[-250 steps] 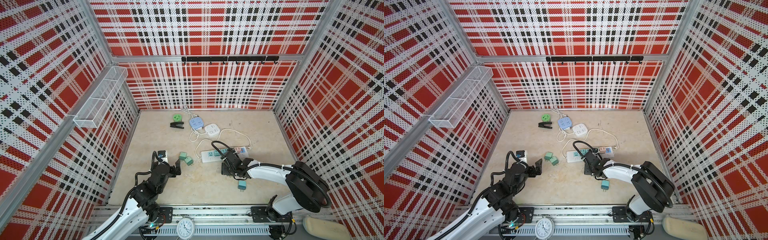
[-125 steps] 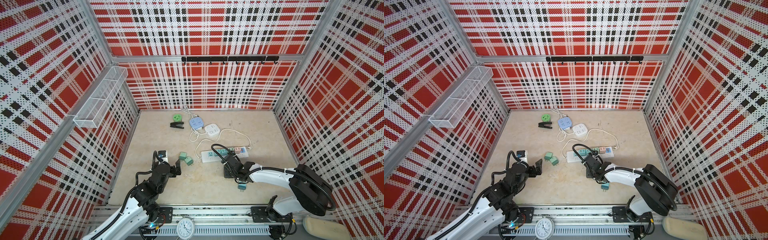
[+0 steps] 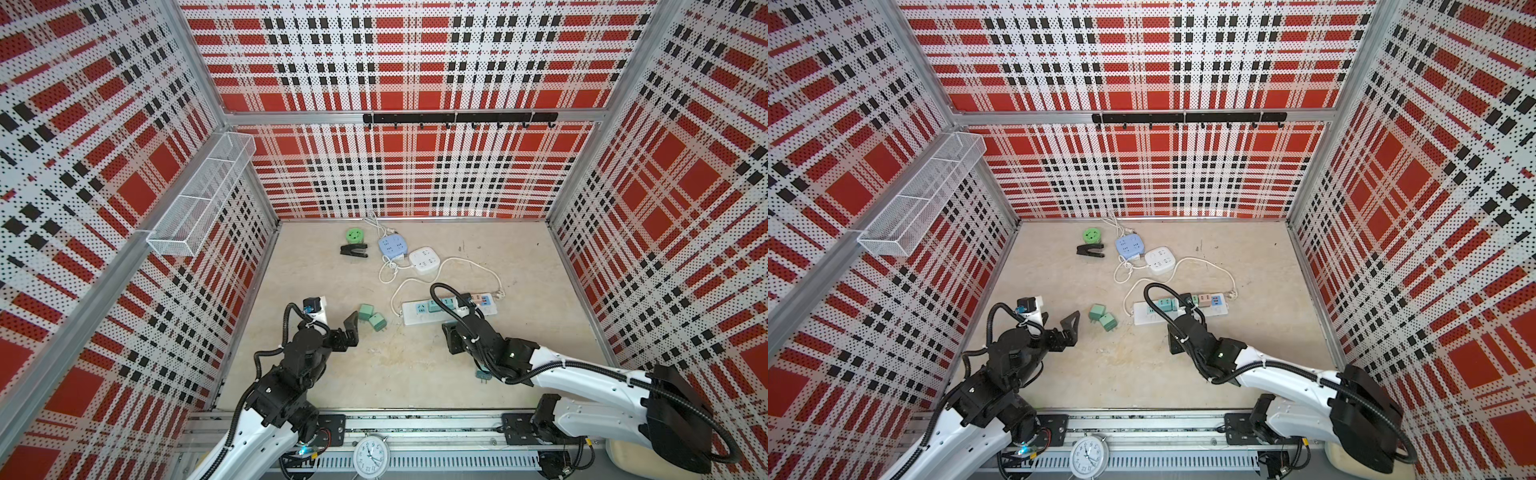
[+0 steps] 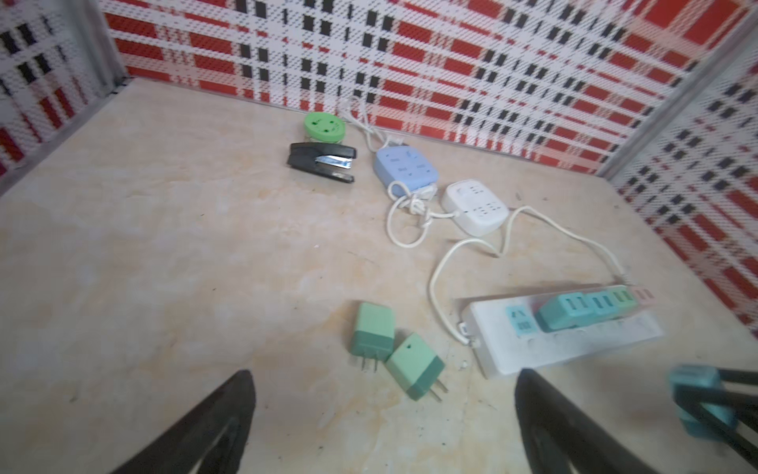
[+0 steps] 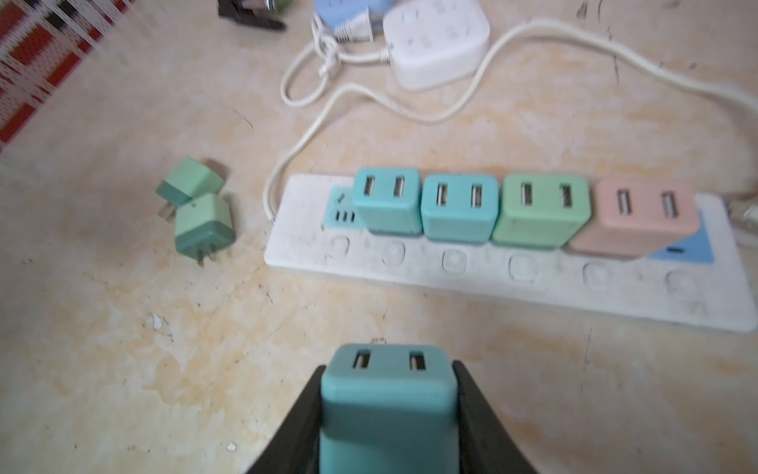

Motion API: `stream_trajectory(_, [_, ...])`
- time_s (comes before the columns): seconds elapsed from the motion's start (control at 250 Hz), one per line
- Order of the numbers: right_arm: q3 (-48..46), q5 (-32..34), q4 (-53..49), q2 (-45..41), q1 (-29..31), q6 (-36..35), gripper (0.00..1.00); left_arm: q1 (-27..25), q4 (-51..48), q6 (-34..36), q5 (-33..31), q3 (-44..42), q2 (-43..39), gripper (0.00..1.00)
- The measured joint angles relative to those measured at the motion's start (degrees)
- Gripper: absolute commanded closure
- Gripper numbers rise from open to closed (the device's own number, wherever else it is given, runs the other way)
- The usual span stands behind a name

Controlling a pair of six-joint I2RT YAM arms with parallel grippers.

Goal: Insert the plug
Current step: 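Raise the teal charger in the right gripper toward the turning left gripper, then close the left gripper on the teal charger held by the right gripper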

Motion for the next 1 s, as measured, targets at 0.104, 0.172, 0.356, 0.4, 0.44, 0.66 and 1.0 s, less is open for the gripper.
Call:
stream_trajectory(0.104, [-3.0,1.5,10.4,-1.2,0.0,-9.0,0.96,0.2,0.2,0.1,5.9,3.1,2.2,0.06])
stream_trajectory(0.172, [-4.9,1.7,17.0,-1.2,0.0,-15.8,1.00,0.2,0.2,0.3,9.2,5.5,5.0,0.08])
stream_trajectory(0.356, [-7.8,-1.1,32.6,0.0,0.0,-33.4,1.00,-1.2,0.2,1.2,16.3,10.3,10.6,0.10])
stream_trajectory(0.4, [-8.1,-2.5,35.3,0.1,0.0,-36.8,1.00,-2.0,0.2,1.6,17.6,10.8,11.4,0.11])
stream_trajectory(0.44, [-8.4,-3.9,37.4,0.1,0.0,-39.5,1.00,-2.9,0.1,2.0,18.5,11.2,11.8,0.11])
stream_trajectory(0.66, [-10.1,-12.0,45.1,0.1,0.0,-51.8,1.00,-8.3,-0.3,3.6,21.8,13.9,13.2,0.14])
stream_trajectory(1.0, [-12.0,-18.0,47.5,-4.1,0.0,-63.8,1.00,-18.5,-1.4,5.2,21.9,16.8,17.4,0.18])
